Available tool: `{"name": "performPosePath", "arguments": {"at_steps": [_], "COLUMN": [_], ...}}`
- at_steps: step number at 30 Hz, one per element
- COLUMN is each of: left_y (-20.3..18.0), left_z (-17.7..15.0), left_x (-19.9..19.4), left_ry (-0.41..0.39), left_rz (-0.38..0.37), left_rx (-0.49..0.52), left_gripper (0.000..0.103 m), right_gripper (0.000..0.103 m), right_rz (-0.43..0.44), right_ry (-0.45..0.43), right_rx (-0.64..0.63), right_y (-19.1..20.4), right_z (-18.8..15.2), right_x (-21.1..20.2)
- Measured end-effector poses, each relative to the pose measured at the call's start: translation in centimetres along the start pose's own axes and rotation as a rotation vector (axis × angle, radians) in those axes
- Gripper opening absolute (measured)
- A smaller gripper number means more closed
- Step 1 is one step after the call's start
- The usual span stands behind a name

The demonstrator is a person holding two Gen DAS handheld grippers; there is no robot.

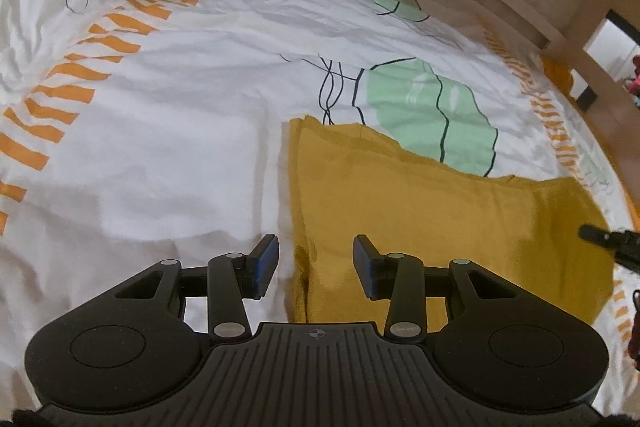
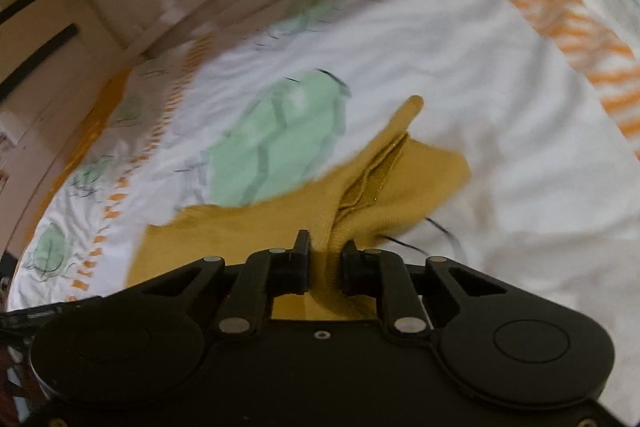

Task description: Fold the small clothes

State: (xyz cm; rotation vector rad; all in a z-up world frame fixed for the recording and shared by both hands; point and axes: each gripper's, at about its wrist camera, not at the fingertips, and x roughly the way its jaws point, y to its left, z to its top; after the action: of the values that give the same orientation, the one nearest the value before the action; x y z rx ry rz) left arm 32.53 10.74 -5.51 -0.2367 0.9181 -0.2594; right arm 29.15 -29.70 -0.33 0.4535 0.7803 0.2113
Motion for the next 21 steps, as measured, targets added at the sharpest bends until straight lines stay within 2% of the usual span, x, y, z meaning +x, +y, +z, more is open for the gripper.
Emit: {"name": "performPosePath", "arguments": {"at_steps": [6,12,16,21], "left_y": [1.1,2.5,3.7,4.9], "left_z": [0.7,1.1,1.5,1.7], "left_x": [-0.4,-1.3,-1.8,-2.1], "left_ry": [-0.01,-0.029,-0.038,-0.043], "left_rz": [-0.008,-0.019,-0.023,-0.019], "left_rx": [-0.036,-0.082,-0.118,-0.151], "left_gripper": [0.04,0.04,0.04,0.04], "right_gripper": [0.022,0.022,0.022,0.022], "right_rz": [0.11,0.196,0.202,0.167], "right_ry": [-0.003,0.068,0.117,0.144], "right_rx": [-0.054,-0.094,-0.138,-0.194], "right_y": [7.6,13.4,16.3,18.3], "right_z": [0.8,-1.8,-4.5,-7.0], "right_x": [1.7,6.7,10.0,12.0]}}
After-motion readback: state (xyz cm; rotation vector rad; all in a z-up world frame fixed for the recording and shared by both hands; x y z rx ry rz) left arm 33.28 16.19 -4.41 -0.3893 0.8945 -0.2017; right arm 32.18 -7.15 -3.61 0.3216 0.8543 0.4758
